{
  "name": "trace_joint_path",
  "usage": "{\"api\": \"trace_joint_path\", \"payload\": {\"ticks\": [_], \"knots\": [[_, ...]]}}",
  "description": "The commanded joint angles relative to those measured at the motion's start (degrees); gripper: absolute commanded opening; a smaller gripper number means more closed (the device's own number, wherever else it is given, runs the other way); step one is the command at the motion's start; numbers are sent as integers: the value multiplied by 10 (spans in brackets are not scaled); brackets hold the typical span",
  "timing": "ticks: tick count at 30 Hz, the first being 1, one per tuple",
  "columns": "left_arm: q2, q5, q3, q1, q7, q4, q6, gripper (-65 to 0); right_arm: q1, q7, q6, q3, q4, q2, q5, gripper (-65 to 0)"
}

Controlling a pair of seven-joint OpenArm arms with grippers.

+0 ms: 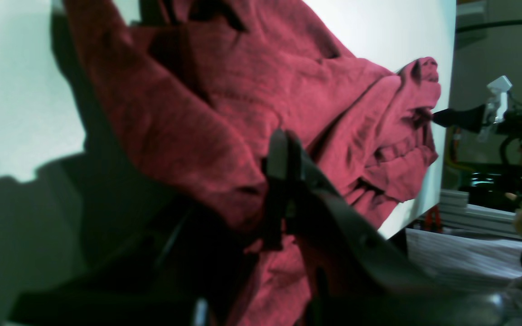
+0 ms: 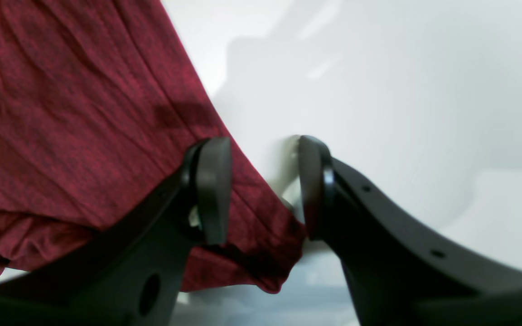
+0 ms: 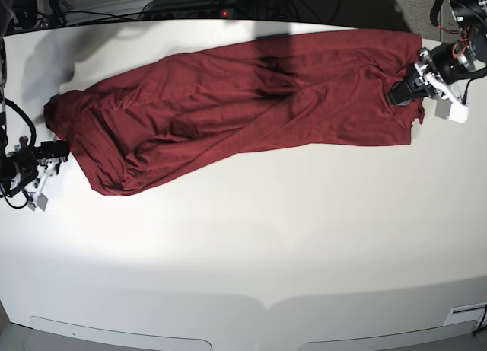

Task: Fold the T-shirt properly
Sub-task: 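Grasp the shirt end with the left gripper and pull it inward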

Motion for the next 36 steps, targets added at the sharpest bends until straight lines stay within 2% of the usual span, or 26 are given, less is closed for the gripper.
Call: {"api": "trace_joint_path", "payload": {"ticks": [1, 6, 10, 14, 21, 25, 28, 31, 33, 36], "knots": [[10, 17, 7, 1, 14, -4, 7, -650, 13, 8, 3, 3, 5, 11, 0, -400], [9, 25, 6, 3, 3, -4, 7, -650, 13, 10, 3, 3, 5, 11, 1, -400], [-6, 25, 4, 8, -97, -4, 7, -650, 13, 10, 3, 3, 5, 11, 1, -400], [-50, 26, 4, 14, -144, -4, 7, -650, 13, 11, 3, 3, 5, 11, 1, -400], [-145, 33, 4, 14, -165, -4, 7, -650, 13, 10, 3, 3, 5, 11, 32, -400], [-170, 10, 4, 14, -156, -4, 10, -650, 13, 11, 3, 3, 5, 11, 34, -400], [-171, -35, 4, 14, -123, 10, 11, -650, 13, 10, 3, 3, 5, 11, 34, -400], [-156, -59, 4, 15, -84, 57, 11, -650, 13, 11, 3, 3, 5, 11, 34, -400], [-134, -59, 4, 19, -79, 102, 11, -650, 13, 11, 3, 3, 5, 11, 34, -400], [-77, -54, 5, 31, -79, 179, 11, -650, 13, 11, 3, 3, 5, 10, 34, -400]]}}
